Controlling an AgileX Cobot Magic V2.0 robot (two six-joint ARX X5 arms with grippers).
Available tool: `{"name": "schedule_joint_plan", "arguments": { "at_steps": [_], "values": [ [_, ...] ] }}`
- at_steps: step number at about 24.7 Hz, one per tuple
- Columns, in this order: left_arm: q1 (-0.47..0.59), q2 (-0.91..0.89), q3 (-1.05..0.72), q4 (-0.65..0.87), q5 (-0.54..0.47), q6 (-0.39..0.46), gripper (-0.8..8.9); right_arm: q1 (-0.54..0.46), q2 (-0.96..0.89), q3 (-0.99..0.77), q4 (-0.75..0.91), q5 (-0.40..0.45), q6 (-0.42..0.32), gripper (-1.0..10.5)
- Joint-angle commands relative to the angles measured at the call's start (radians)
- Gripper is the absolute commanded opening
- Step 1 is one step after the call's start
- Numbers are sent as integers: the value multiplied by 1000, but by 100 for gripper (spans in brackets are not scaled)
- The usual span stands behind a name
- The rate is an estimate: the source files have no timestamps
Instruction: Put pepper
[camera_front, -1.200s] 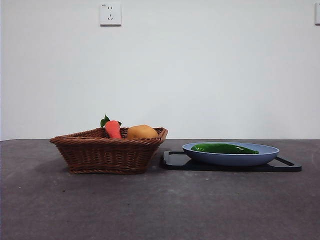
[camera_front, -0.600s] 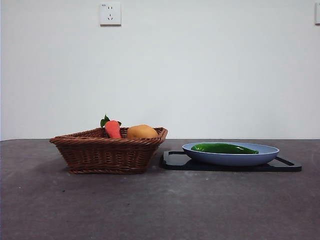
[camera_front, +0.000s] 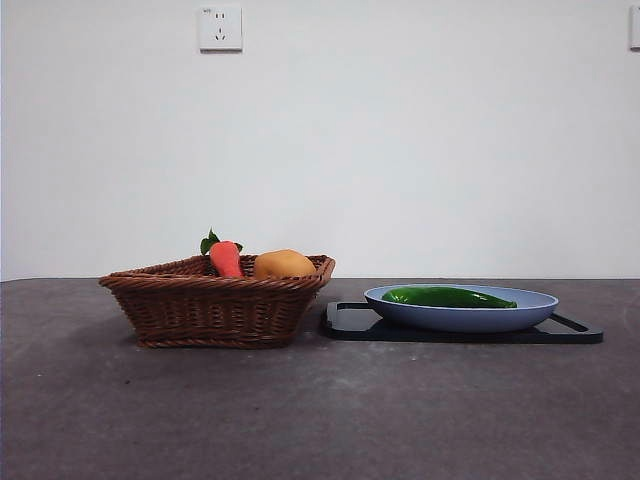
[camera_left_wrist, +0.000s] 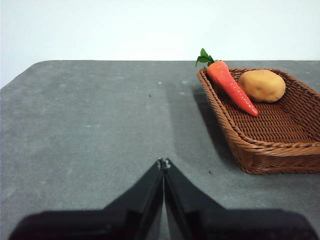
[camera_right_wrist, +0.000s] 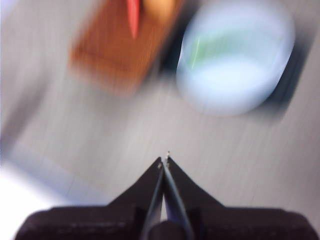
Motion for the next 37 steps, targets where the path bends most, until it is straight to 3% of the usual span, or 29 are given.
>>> {"name": "schedule_joint_plan", "arguments": {
  "at_steps": [1, 6, 8, 13, 18, 24, 37],
  "values": [
    [3, -3, -10, 10, 0, -6, 8, -35, -110, -100, 231, -5, -2, 11],
    [3, -3, -10, 10, 1, -6, 8, -98, -388, -514, 691, 17, 9, 11],
    [3, -3, -10, 10, 1, -6, 8, -103, -488, -690, 855, 80, 10, 11],
    [3, -3, -10, 10, 1, -6, 8, -103, -657, -970, 1054, 151, 65, 11],
    [3, -3, -10, 10, 1, -6, 8, -102, -764, -1138, 1090, 216, 88, 11],
    [3, -3, -10, 10, 1, -6, 8, -102, -846, -1263, 1089, 216, 101, 11],
    [3, -3, -10, 10, 1, -6, 8, -100, -872, -1300, 995, 214, 137, 11]
  ]
}}
